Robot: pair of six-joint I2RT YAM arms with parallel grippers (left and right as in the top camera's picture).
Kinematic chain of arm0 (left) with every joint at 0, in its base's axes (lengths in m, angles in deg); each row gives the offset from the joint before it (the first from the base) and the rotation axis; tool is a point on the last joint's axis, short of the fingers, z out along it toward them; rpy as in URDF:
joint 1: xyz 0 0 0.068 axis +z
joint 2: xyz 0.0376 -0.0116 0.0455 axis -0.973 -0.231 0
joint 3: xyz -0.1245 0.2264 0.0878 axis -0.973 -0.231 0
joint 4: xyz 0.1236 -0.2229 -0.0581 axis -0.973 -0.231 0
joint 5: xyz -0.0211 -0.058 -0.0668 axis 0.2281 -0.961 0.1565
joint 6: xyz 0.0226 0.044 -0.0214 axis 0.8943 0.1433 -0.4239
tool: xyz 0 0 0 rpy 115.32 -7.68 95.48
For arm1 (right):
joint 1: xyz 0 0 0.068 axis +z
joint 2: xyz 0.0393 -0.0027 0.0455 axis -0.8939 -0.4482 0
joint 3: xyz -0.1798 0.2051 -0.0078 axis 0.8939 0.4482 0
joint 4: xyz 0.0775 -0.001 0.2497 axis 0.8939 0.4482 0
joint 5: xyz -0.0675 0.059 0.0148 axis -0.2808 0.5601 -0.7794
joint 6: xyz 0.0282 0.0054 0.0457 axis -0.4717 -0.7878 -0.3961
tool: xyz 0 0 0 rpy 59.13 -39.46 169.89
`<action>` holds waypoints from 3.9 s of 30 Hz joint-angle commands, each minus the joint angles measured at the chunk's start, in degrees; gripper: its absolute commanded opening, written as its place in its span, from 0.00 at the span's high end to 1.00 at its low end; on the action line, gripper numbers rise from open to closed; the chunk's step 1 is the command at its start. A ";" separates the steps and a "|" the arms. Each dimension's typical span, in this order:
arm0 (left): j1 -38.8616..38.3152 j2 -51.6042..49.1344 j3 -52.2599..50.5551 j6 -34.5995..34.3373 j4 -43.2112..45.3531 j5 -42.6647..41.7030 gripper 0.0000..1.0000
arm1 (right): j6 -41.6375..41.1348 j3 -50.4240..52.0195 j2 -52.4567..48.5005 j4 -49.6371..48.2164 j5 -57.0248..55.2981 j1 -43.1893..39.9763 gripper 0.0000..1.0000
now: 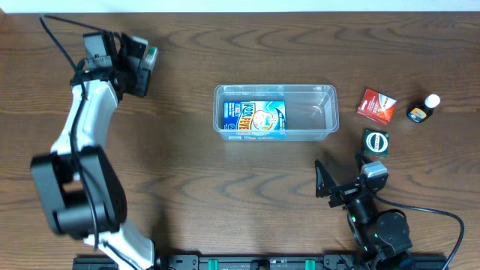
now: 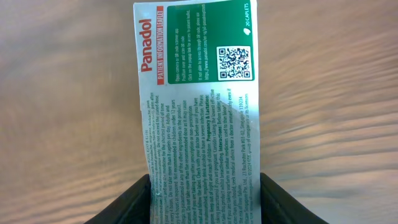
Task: Pack container
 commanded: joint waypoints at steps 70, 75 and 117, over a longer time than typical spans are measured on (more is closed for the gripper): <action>-30.64 -5.18 0.50 31.04 -7.91 2.14 0.44 | 0.57 0.17 0.07 0.09 -0.35 0.70 0.01; -30.64 -3.72 0.52 30.29 -7.89 2.14 0.44 | 0.57 0.17 0.07 0.09 -0.35 0.70 0.01; -6.40 17.81 0.55 -27.96 -2.84 14.45 0.02 | 0.57 0.17 0.07 0.09 -0.35 0.70 0.01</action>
